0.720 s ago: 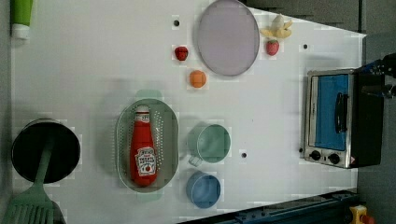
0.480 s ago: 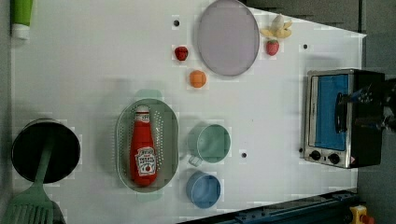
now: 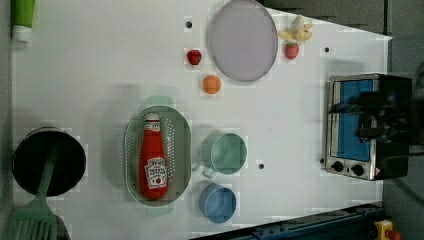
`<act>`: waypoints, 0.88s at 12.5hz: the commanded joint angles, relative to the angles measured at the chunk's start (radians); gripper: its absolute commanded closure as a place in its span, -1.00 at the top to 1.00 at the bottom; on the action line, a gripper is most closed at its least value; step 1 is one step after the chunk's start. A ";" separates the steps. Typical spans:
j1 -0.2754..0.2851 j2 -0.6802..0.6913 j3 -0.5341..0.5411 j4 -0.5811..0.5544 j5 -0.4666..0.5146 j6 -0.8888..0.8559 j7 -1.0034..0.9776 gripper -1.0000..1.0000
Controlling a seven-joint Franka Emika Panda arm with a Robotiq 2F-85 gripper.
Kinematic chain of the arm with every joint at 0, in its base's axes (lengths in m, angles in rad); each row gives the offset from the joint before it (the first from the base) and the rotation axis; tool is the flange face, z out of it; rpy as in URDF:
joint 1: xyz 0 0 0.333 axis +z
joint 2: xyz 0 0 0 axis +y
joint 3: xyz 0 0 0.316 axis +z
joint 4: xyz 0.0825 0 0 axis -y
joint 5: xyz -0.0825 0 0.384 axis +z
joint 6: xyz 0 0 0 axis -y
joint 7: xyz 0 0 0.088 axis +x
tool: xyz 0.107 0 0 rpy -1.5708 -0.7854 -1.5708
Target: Pick ketchup from strainer and place it on the table
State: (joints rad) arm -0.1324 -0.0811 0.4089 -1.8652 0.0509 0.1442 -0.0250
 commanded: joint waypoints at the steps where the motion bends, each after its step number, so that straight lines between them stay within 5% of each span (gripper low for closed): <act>1: 0.040 0.030 0.128 -0.004 0.007 0.023 0.032 1.00; 6: 0.049 0.121 0.346 -0.082 0.005 0.161 0.033 1.00; 11: 0.056 0.204 0.420 -0.293 -0.003 0.549 0.044 1.00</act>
State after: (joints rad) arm -0.0456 0.1080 0.8525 -2.1152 0.0434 0.6553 -0.0247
